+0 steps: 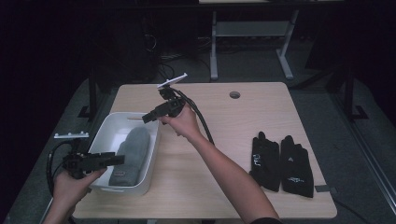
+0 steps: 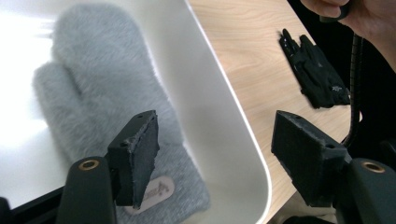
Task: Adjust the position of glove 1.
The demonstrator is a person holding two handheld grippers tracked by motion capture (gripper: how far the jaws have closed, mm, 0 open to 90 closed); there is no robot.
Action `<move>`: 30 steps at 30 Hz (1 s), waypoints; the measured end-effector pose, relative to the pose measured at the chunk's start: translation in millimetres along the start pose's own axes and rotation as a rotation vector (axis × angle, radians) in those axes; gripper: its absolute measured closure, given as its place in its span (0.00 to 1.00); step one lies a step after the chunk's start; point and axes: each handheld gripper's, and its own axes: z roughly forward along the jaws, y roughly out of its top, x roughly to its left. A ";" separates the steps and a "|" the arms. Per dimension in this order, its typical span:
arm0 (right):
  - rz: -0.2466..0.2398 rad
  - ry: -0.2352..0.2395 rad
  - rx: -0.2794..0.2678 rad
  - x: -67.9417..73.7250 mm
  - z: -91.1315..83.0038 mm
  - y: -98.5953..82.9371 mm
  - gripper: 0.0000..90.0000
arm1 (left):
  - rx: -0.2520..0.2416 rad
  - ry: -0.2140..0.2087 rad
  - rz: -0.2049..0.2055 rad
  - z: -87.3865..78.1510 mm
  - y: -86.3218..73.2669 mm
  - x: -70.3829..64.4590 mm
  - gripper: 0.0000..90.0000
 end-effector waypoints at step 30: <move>0.014 0.005 -0.099 -24.0 -77.2 -30.3 0.53 | 0.016 -0.053 0.081 45.4 28.2 -46.3 0.30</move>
